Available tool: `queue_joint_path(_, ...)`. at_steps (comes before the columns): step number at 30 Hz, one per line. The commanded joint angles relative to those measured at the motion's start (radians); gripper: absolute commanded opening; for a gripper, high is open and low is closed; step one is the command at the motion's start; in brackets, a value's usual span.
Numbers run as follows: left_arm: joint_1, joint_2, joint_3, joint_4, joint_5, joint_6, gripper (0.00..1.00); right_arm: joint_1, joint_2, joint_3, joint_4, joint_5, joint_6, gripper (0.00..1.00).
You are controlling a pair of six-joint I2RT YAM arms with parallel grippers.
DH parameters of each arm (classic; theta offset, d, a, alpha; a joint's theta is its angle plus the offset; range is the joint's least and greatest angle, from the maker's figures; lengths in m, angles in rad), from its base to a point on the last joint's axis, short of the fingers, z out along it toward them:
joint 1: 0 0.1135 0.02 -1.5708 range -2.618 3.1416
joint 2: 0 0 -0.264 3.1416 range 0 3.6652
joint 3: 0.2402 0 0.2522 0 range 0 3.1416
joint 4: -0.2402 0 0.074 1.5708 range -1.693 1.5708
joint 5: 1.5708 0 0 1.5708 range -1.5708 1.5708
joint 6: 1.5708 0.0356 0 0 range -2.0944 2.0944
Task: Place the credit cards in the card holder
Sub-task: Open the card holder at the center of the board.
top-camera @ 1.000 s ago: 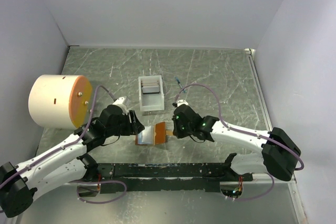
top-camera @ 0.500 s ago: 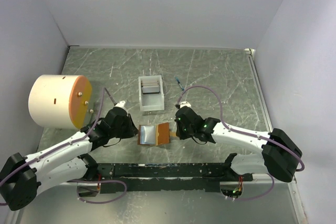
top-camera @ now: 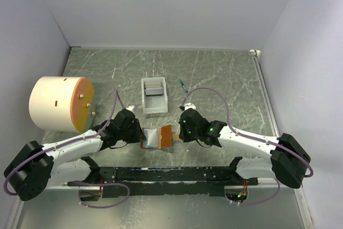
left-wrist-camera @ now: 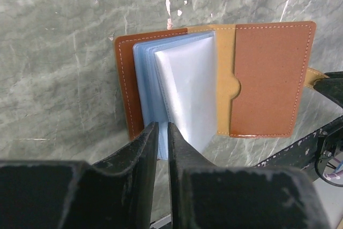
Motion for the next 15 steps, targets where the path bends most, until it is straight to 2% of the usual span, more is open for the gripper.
queue_joint_path(1, -0.002, 0.029, 0.0, 0.079, 0.058, -0.009, 0.23, -0.004, -0.012, -0.012, 0.017, -0.011, 0.015, 0.0)
queue_joint_path(10, -0.002, 0.05, 0.011, 0.096, 0.084, -0.007, 0.22, -0.004, -0.008, -0.012, 0.02, -0.014, 0.014, 0.0)
queue_joint_path(15, -0.002, 0.036, -0.01, 0.217, 0.178, -0.01, 0.25, -0.003, -0.013, -0.009, 0.017, -0.013, 0.018, 0.0)
